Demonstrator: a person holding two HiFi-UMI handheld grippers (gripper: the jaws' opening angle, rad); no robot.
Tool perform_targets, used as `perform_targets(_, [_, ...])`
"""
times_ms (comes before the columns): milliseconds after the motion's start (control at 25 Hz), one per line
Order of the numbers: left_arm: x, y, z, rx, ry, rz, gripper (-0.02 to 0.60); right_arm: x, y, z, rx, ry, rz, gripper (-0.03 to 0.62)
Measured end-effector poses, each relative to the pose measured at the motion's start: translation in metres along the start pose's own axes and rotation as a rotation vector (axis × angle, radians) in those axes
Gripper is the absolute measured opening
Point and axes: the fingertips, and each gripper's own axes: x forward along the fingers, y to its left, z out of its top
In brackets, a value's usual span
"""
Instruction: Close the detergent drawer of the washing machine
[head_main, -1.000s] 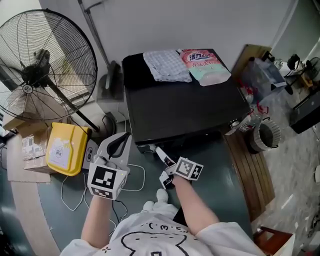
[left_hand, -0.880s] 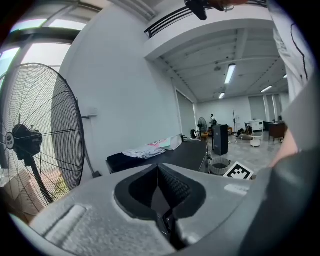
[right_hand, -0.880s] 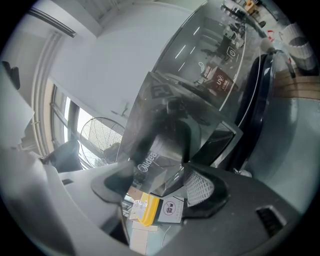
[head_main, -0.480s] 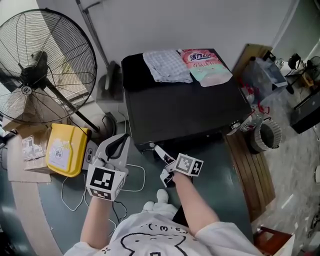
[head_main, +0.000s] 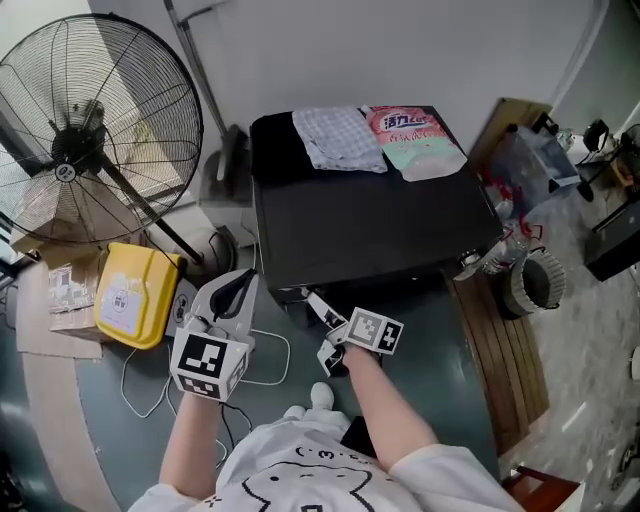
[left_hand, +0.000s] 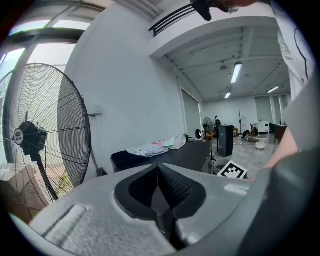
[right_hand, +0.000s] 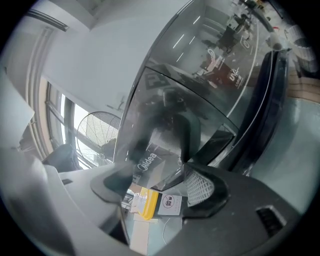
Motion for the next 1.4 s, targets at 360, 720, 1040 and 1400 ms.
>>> perform_targets(360, [-0.013,-0.007,0.012,-0.032,-0.044,0.016,0.017,-0.018,0.016,0.007,-0.073,0.002,-0.056,0.314])
perform_targets(720, [-0.041,-0.007,0.020,-0.013,-0.097,-0.034,0.017,-0.041,0.053,0.010,-0.230,-0.050,-0.092,0.310])
perform_targets(1040, [-0.075,0.001,0.028,-0.021,-0.157,-0.081,0.017,-0.066,0.099,0.006,-0.353,-0.145,-0.115,0.262])
perform_targets(1400, [-0.120,0.015,0.030,-0.037,-0.227,-0.120,0.017,-0.107,0.156,-0.002,-0.551,-0.316,-0.214,0.000])
